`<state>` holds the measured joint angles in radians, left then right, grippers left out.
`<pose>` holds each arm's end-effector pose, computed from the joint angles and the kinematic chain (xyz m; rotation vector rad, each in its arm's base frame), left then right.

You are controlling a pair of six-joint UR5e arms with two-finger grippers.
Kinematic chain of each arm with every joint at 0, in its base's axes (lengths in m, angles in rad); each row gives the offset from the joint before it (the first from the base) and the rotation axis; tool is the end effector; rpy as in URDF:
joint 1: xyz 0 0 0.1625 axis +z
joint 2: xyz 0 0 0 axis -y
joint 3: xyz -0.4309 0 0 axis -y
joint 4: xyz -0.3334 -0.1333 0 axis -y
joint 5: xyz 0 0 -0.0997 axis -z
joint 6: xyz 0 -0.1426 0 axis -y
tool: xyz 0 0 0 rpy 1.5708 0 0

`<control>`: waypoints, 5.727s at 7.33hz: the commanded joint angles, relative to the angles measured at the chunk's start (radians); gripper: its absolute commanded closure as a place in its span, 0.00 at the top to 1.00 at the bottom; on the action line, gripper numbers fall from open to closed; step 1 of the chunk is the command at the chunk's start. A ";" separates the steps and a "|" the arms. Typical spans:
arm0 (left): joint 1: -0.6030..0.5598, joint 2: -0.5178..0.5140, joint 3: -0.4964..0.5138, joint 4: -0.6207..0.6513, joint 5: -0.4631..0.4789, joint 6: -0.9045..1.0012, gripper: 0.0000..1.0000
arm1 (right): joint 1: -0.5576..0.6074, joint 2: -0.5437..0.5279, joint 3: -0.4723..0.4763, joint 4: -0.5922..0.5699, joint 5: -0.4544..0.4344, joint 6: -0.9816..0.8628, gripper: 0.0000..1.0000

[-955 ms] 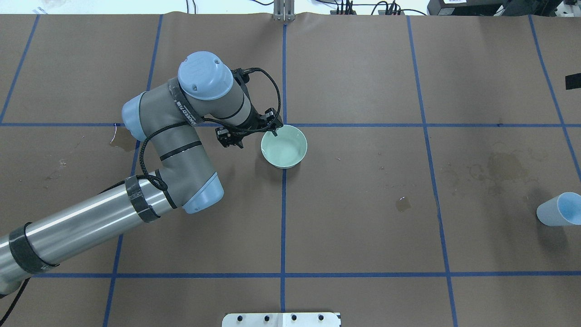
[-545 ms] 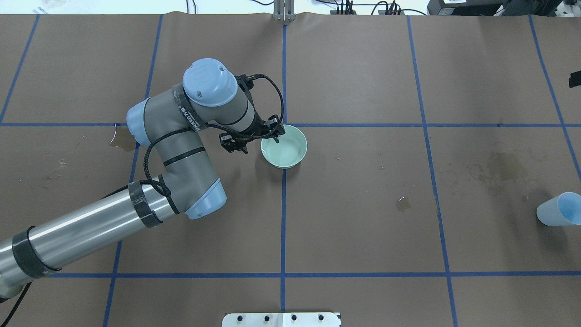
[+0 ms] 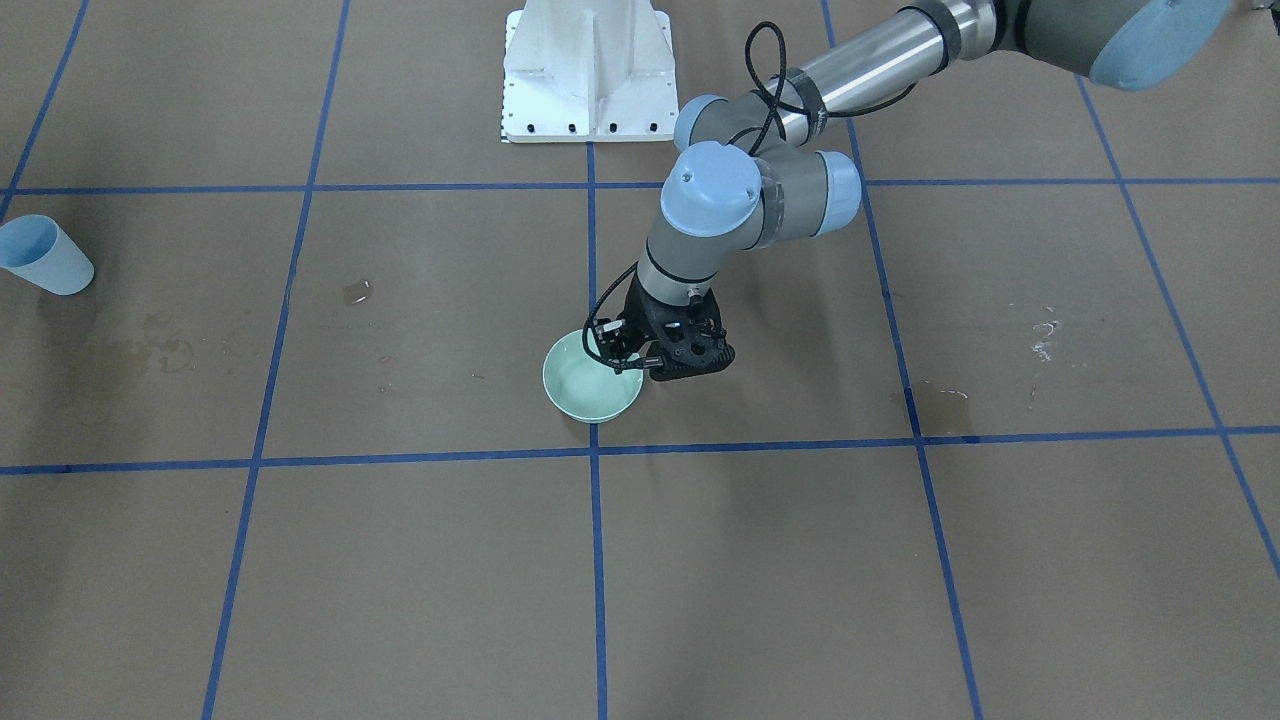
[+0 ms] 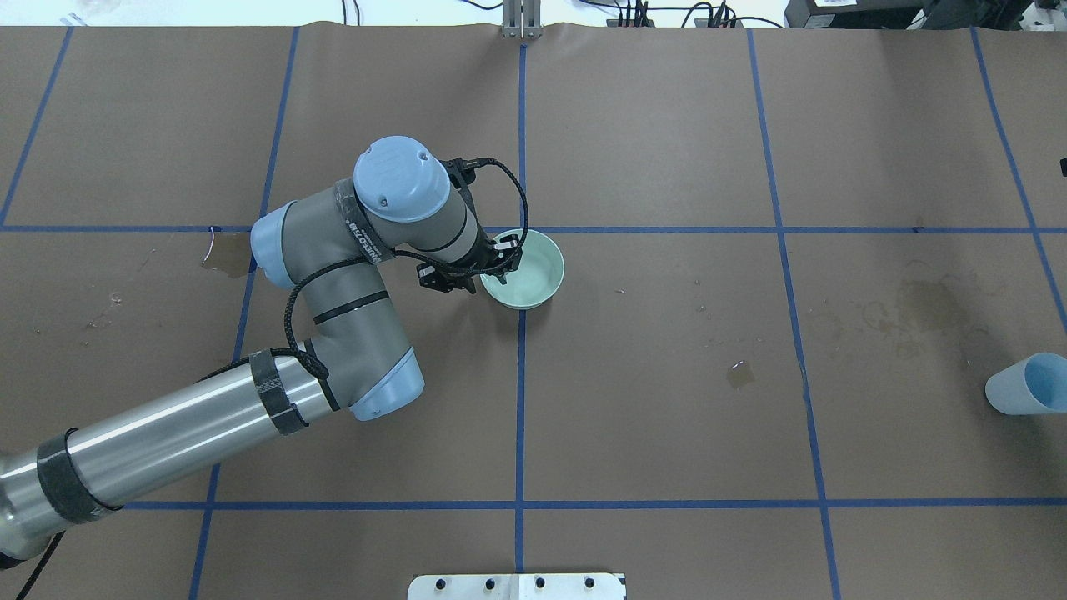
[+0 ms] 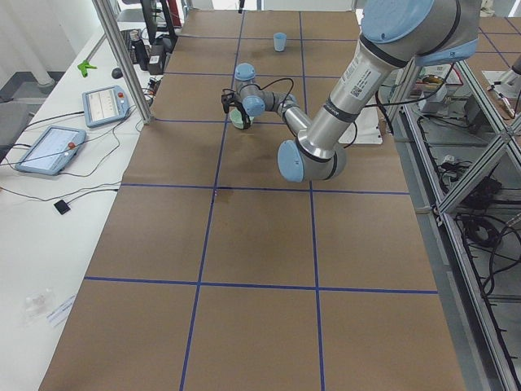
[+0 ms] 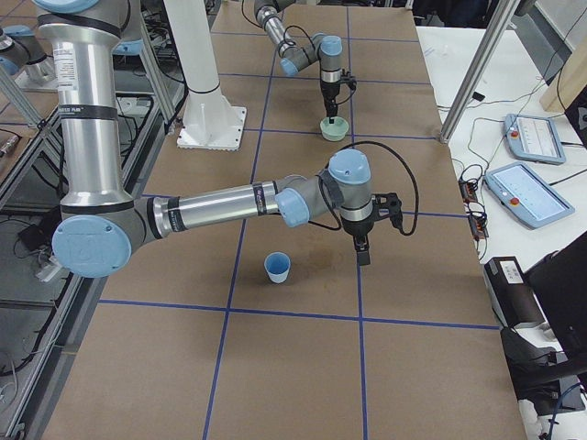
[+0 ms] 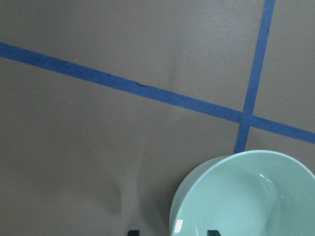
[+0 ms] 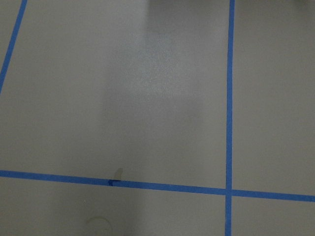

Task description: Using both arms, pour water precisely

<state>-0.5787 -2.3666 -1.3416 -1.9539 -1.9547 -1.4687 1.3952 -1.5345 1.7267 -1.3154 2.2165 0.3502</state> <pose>0.5881 -0.4796 0.2809 -0.0211 1.0037 -0.2538 -0.0375 -0.4830 0.5890 0.2518 -0.7245 0.0215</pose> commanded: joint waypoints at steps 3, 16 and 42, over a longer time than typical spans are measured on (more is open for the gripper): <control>-0.053 -0.028 -0.001 0.013 -0.036 0.019 0.00 | 0.041 0.043 -0.055 -0.118 0.084 -0.104 0.99; -0.529 1.029 -0.445 -0.275 -0.311 0.639 0.00 | 0.056 0.005 -0.009 -0.340 0.097 -0.143 0.99; -0.417 0.980 -0.522 -0.093 -0.254 0.709 1.00 | 0.054 0.036 -0.021 -0.340 0.098 -0.160 0.99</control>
<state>-0.9180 -1.3443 -1.8235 -2.1998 -2.2082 -0.9046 1.4499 -1.5145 1.7065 -1.6552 2.3139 0.1947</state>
